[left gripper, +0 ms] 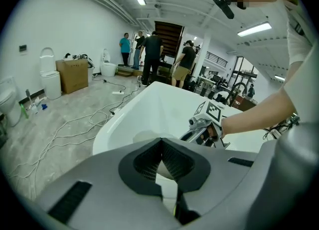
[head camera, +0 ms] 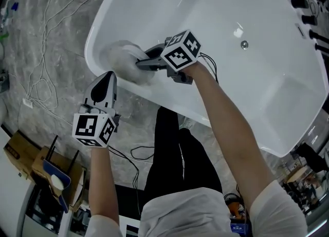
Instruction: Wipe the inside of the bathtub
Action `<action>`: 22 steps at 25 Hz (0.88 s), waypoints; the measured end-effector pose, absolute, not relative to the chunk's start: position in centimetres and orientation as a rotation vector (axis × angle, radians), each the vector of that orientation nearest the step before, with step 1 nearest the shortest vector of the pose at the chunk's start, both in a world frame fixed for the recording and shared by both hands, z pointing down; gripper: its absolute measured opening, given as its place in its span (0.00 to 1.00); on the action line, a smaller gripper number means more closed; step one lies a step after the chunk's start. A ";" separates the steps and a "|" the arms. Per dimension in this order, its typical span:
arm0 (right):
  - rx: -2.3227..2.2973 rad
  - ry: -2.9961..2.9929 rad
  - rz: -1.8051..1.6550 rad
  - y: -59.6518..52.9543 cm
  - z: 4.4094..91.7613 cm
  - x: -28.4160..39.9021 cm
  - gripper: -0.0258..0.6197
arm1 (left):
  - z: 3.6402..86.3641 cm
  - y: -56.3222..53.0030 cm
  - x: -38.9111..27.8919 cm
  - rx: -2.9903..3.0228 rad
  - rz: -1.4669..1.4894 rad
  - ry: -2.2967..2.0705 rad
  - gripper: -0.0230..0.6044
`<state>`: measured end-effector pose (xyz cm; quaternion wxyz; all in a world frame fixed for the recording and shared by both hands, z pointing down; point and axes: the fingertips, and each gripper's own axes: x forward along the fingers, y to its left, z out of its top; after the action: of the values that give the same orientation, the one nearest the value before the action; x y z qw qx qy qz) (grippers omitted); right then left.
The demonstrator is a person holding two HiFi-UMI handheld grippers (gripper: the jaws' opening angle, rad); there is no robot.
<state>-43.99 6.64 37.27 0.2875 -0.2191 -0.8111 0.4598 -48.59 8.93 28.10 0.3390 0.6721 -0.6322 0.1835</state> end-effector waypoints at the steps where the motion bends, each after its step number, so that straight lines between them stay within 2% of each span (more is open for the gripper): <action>1: -0.622 -2.157 1.249 6.7 37.4 -44.0 0.19 | 28.3 8.6 -48.6 1.772 0.497 -1.642 0.06; 12: -0.856 -2.008 1.424 7.4 38.8 -44.6 0.19 | 27.8 8.8 -50.0 1.854 0.488 -1.649 0.06; 22: -0.984 -1.884 1.367 7.3 38.9 -46.1 0.19 | 29.2 7.4 -49.6 1.888 0.514 -1.588 0.06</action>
<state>-46.06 7.29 38.90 0.3024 -0.3711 -0.7107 0.5155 -49.65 7.36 29.21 0.3059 0.7132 -0.6000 0.1942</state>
